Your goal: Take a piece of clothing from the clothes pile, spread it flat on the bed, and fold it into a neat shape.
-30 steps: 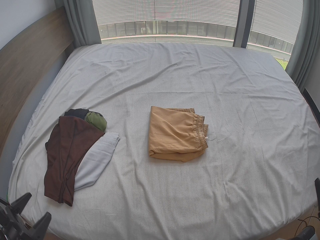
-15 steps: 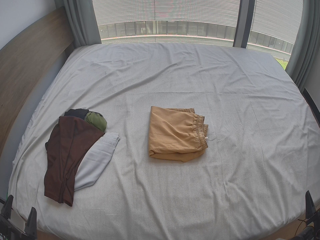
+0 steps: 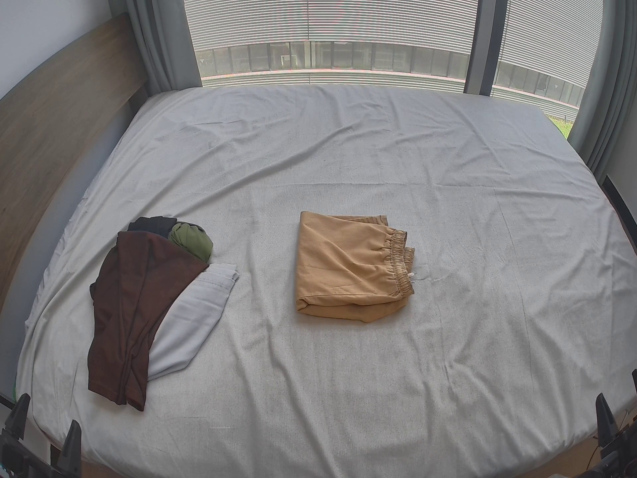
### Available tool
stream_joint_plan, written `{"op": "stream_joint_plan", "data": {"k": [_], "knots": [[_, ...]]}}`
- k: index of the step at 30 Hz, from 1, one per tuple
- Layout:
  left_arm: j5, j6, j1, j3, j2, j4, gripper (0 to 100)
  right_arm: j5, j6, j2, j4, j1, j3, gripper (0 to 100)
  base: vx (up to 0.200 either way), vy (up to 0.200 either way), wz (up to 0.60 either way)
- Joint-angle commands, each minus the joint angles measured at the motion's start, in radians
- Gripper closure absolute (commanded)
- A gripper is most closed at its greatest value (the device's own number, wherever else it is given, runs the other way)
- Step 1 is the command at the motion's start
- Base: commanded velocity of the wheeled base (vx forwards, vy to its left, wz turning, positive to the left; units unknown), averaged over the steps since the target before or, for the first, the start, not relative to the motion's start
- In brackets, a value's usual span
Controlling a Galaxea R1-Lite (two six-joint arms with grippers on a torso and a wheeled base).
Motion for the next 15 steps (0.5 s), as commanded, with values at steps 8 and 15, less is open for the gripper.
{"op": "stream_joint_plan", "data": {"k": [8,15], "knots": [[0.007,-0.015,0.0,0.017,-0.012,0.006,0,0.004,0.019,-0.01,0.005,0.001,0.018,0,0.0,0.0,0.0],[0.005,-0.014,-0.002,0.017,-0.011,0.006,0,0.005,0.011,-0.01,0.007,0.0,0.018,0,0.0,0.0,0.0]]}}
